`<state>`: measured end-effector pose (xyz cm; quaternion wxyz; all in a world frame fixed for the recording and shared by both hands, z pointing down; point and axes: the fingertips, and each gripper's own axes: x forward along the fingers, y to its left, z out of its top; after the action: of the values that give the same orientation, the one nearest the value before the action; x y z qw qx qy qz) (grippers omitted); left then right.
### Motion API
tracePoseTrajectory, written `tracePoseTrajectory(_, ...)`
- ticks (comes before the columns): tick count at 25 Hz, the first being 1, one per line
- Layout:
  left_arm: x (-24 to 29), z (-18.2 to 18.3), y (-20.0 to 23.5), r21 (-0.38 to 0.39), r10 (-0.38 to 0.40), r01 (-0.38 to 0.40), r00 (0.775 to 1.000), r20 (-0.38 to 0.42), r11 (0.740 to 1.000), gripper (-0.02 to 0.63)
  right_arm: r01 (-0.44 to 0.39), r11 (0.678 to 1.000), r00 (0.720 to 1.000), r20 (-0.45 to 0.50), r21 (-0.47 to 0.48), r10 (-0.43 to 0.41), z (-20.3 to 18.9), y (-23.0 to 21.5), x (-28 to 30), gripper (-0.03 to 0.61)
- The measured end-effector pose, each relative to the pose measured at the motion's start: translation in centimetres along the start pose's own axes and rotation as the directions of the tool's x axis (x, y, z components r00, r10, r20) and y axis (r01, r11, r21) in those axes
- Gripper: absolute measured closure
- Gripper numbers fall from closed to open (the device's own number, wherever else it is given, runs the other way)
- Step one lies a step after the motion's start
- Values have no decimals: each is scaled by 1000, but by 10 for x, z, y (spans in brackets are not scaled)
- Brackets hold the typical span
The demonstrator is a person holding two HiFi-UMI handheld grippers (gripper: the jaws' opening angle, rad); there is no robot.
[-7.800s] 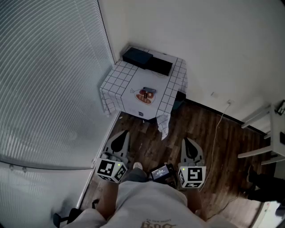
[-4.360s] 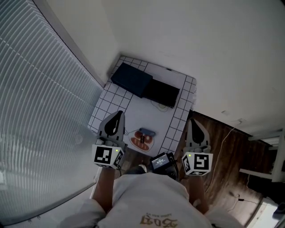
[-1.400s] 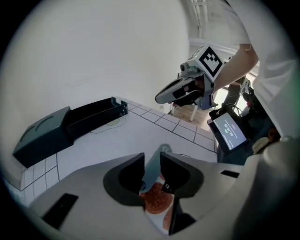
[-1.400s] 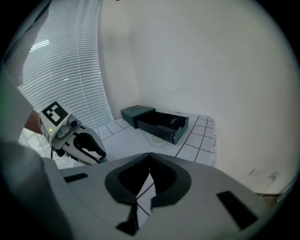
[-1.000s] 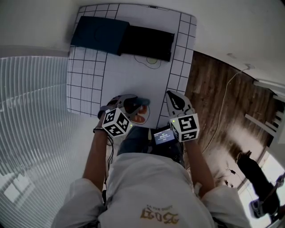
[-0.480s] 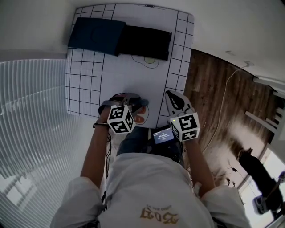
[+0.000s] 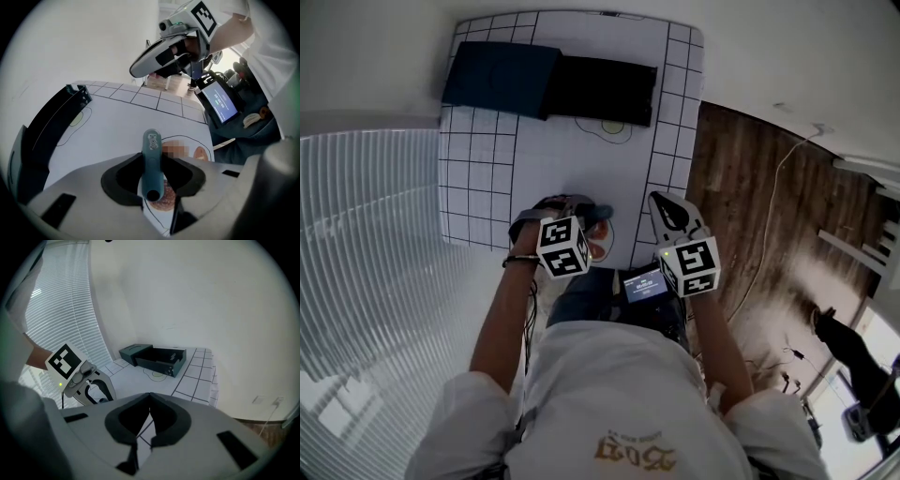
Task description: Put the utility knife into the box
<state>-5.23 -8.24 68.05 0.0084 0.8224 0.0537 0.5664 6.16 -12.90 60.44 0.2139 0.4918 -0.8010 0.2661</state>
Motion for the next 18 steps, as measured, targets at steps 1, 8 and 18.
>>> tracePoseTrajectory(1,0,0,1,-10,0,0,1000,0,1000,473,-1,1000,1000,2,-1,1,1,1,0,571)
tracePoseTrajectory(8,-4,3,5,-64,11,-9,1000,26,998,477,7,1000,1000,17,-6,-7,7,0,-5,572)
tracePoseTrajectory(18,-45,13,17,-253,145,-95,972,185,963,477,44,999,998,54,-18,-43,24,-4,-22,572)
